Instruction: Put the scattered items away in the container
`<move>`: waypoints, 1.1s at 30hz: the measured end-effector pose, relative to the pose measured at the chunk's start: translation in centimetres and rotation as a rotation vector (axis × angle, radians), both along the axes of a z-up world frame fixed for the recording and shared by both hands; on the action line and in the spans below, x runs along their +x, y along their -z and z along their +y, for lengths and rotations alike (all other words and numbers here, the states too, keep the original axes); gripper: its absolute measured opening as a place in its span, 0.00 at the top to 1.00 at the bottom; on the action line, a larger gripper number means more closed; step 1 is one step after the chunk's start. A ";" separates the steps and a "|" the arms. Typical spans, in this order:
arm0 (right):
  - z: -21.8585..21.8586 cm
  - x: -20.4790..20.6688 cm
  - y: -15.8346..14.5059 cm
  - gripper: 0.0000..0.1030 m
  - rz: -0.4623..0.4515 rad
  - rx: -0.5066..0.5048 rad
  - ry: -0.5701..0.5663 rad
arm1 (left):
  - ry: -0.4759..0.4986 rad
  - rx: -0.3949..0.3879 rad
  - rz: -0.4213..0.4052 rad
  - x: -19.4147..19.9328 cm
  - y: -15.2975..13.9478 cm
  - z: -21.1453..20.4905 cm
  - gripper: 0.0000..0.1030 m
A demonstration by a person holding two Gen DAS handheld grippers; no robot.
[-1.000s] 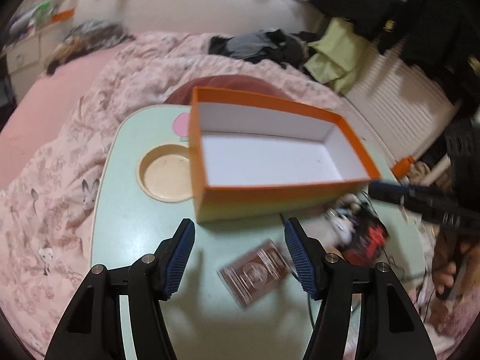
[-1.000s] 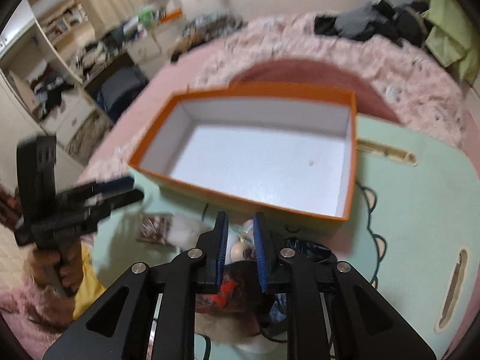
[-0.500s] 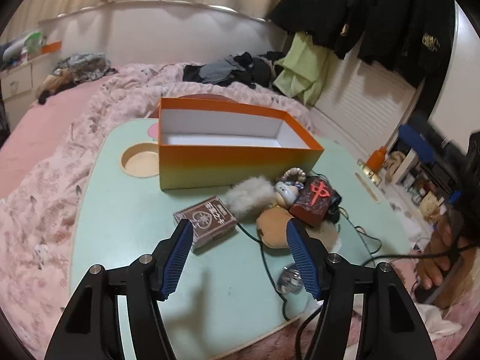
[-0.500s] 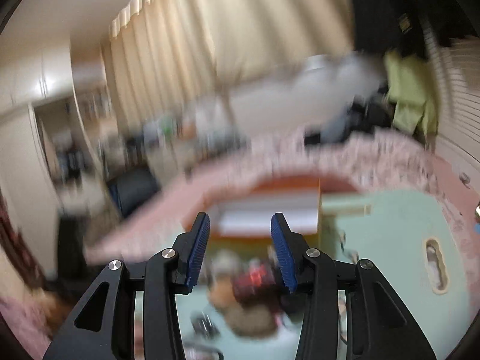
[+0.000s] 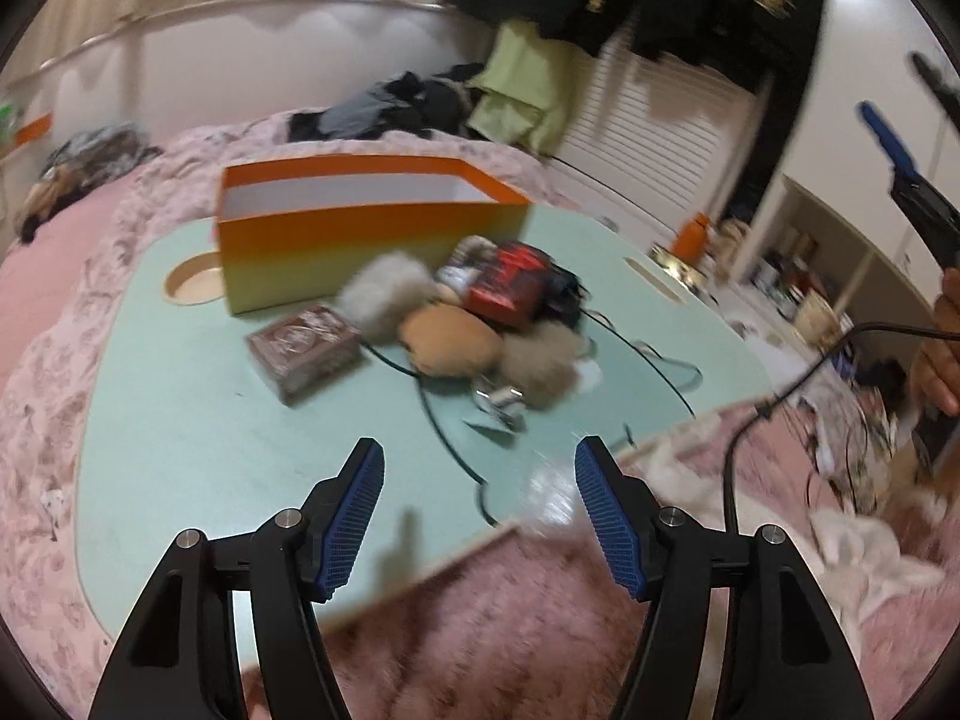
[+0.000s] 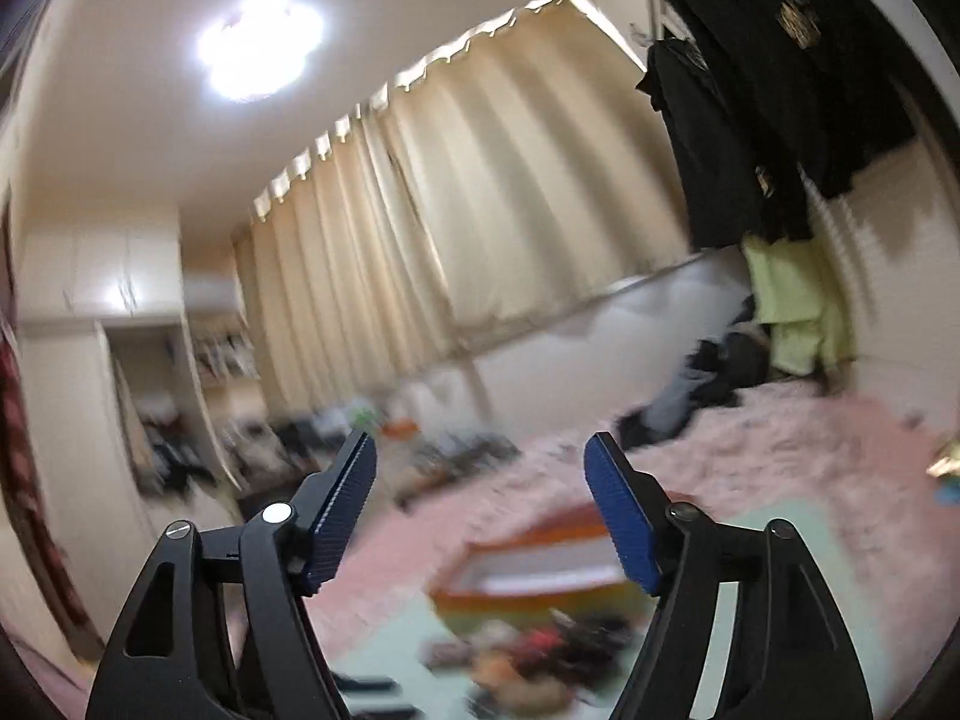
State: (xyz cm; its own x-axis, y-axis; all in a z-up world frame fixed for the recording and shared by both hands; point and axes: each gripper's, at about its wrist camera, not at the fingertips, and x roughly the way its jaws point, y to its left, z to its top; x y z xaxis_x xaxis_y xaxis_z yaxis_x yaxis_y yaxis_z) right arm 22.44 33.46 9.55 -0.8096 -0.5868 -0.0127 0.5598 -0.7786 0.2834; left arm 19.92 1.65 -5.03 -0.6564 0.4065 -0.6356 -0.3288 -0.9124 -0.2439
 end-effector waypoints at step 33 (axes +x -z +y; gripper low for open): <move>-9.8 -8.0 19.5 0.00 -0.590 0.685 0.008 | -0.193 -0.212 0.028 -3.5 4.9 1.6 0.00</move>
State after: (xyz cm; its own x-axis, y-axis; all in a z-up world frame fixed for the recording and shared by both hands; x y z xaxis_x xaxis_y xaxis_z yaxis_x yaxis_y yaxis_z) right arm 14.45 23.68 -9.91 -0.5645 -0.2925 -0.7719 0.4642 -0.8857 -0.0039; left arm 16.41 3.25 -9.97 -0.7271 0.1322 -0.6737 -0.1475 -0.9884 -0.0348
